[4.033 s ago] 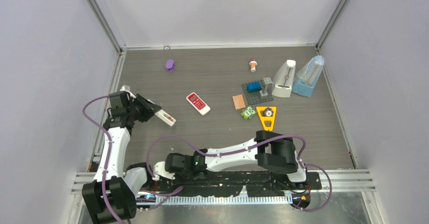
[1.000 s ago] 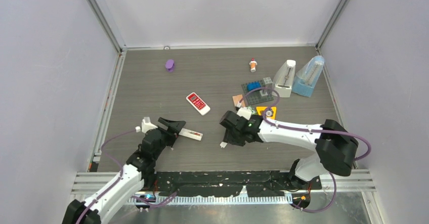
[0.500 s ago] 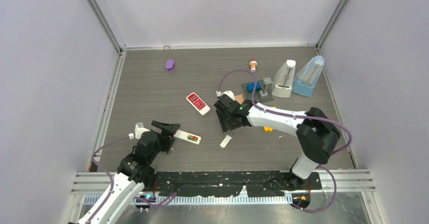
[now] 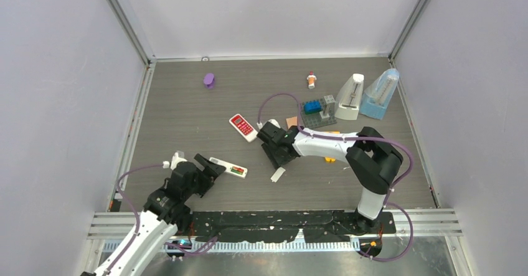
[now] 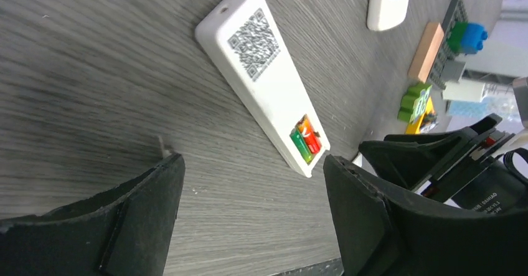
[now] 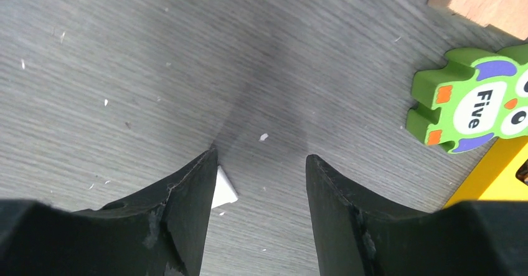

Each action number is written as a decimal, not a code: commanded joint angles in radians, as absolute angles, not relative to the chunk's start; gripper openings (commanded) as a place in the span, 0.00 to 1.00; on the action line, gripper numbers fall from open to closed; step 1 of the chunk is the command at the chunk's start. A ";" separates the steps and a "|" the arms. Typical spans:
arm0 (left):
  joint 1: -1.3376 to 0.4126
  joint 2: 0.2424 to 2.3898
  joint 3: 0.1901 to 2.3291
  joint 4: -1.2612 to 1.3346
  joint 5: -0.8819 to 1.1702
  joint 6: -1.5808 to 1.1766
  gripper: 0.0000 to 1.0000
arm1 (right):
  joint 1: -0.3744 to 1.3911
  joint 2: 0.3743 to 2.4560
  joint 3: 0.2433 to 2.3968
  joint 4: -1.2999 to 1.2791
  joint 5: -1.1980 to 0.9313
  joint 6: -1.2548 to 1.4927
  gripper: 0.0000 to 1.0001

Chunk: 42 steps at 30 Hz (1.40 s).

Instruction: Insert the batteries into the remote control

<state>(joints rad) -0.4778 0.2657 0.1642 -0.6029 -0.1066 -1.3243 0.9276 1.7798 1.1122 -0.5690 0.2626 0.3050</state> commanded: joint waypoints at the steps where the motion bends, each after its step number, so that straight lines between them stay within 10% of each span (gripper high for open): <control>1: -0.482 0.362 0.228 -0.462 -0.006 -1.140 0.83 | 0.962 1.755 1.082 -0.660 0.267 0.290 0.59; 13: -0.482 0.489 0.311 -0.339 0.055 -1.017 0.82 | 1.004 1.542 0.990 -0.691 0.198 0.408 0.56; 28: -0.430 0.499 0.603 -0.719 -0.249 -0.987 0.85 | 1.065 1.633 1.063 -0.696 -0.020 -0.025 0.78; 42: -0.424 0.436 0.663 -0.740 -0.316 -0.934 0.88 | 1.072 1.797 1.094 -0.752 -0.042 -0.103 0.48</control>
<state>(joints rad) -0.4297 0.4335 0.6350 -0.7403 -0.2886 -0.9611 1.0660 1.7611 1.0851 -0.7204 -0.0196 -0.0784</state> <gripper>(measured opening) 0.873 0.559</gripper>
